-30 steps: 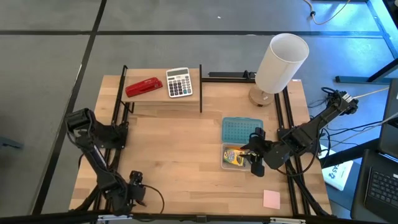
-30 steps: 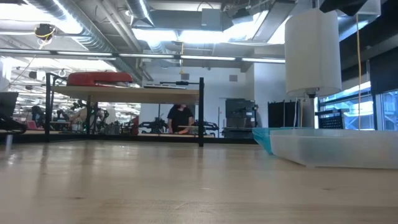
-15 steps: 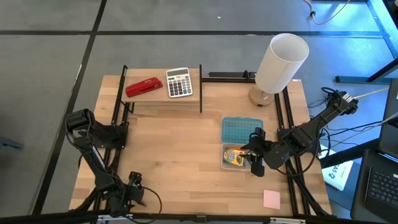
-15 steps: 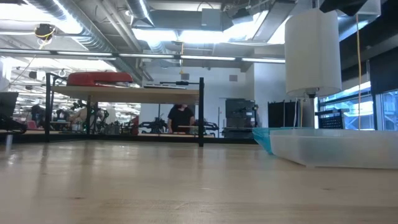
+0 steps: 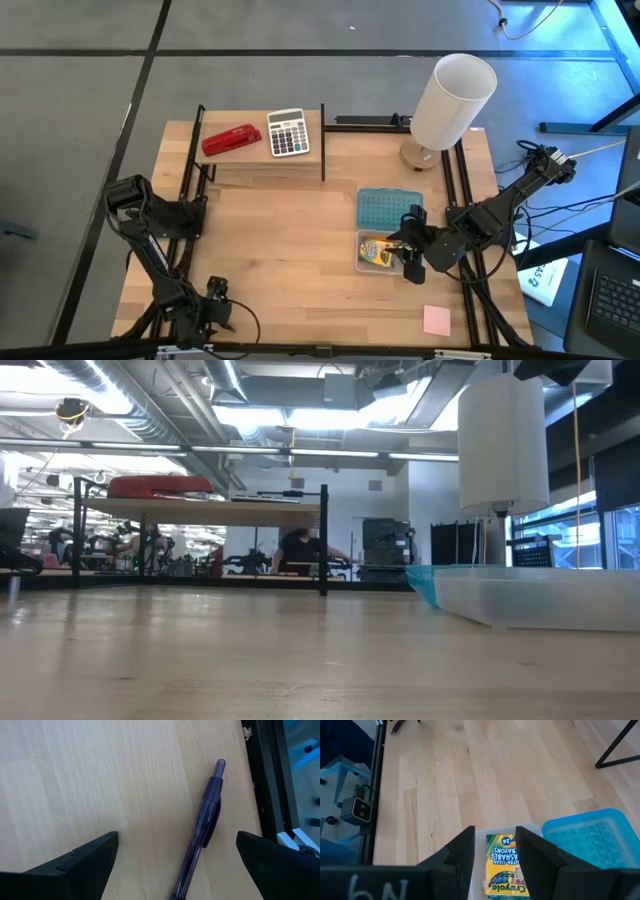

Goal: Pack school essentials
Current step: Put the purple pen into the blue supply box

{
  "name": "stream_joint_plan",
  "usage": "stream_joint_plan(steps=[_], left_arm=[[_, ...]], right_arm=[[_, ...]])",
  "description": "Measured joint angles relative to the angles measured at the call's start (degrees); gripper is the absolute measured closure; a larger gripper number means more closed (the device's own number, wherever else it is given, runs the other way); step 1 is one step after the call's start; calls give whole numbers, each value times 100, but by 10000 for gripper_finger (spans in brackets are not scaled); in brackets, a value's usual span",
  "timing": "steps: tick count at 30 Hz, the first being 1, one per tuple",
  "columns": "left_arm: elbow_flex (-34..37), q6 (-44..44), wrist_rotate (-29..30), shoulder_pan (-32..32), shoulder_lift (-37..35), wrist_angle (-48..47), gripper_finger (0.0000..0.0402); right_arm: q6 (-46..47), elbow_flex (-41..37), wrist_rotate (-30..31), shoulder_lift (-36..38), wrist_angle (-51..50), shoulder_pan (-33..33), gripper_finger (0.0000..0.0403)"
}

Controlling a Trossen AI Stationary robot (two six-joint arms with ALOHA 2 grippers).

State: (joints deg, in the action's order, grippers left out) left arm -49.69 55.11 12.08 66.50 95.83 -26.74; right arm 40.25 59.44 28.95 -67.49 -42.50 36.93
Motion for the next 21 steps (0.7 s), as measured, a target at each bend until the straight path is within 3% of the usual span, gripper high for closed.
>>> stream_joint_plan(steps=[21], left_arm=[[-9,18,-74,17,-9,-246,3]], right_arm=[[-38,0,-7,1,0,0,260]])
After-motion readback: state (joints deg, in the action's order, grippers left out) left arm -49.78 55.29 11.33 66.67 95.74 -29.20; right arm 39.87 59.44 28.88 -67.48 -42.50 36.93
